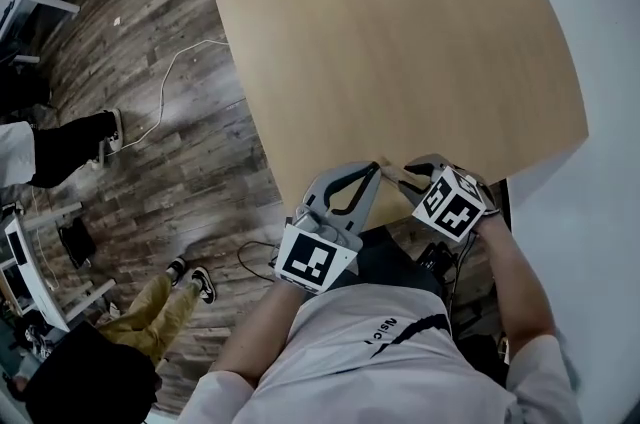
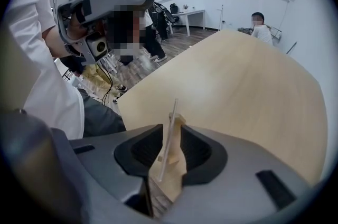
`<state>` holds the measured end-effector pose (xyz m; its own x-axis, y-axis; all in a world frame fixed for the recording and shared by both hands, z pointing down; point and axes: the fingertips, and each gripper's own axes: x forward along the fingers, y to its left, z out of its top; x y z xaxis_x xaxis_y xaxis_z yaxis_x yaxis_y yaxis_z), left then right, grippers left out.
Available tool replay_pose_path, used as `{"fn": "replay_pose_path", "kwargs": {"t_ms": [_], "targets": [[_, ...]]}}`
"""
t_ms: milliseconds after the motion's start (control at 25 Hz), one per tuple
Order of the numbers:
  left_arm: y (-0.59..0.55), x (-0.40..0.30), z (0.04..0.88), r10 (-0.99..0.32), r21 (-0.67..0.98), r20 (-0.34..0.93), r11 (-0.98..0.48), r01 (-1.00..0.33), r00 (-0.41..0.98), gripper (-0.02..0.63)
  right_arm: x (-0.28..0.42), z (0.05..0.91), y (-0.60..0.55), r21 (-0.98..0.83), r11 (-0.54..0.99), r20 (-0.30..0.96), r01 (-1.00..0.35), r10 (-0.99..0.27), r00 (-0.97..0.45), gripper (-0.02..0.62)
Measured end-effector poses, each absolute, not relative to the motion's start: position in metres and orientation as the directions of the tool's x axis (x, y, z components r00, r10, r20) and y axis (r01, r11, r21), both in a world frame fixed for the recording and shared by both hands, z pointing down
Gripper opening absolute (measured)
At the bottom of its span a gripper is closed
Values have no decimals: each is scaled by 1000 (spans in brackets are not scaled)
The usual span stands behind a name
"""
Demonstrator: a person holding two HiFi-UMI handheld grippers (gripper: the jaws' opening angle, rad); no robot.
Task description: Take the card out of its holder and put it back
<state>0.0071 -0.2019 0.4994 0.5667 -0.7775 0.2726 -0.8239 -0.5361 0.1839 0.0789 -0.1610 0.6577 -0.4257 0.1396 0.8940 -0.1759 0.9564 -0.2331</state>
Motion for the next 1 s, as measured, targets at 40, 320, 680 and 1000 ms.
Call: {"fn": "replay_pose_path", "kwargs": {"t_ms": [40,320,680,1000], "targets": [[-201,5,501,-781,188,276,-528,-828,560,12,78,659,-159,-236,957,895,-168,147,-421,112],[-196,-7,509,-792,193,293,-499,-845,535,12,71,668,-157,-269,952,890,-149,186,-416,40],[-192,-8,504,-793,206,291,-494,-845,535,12,73,649,-165,-253,956,896,-145,176,-408,26],[-184,-9,489,-794,194,256,-517,-833,552,12,73,613,-166,-219,964,891,-153,133,-434,26]]}}
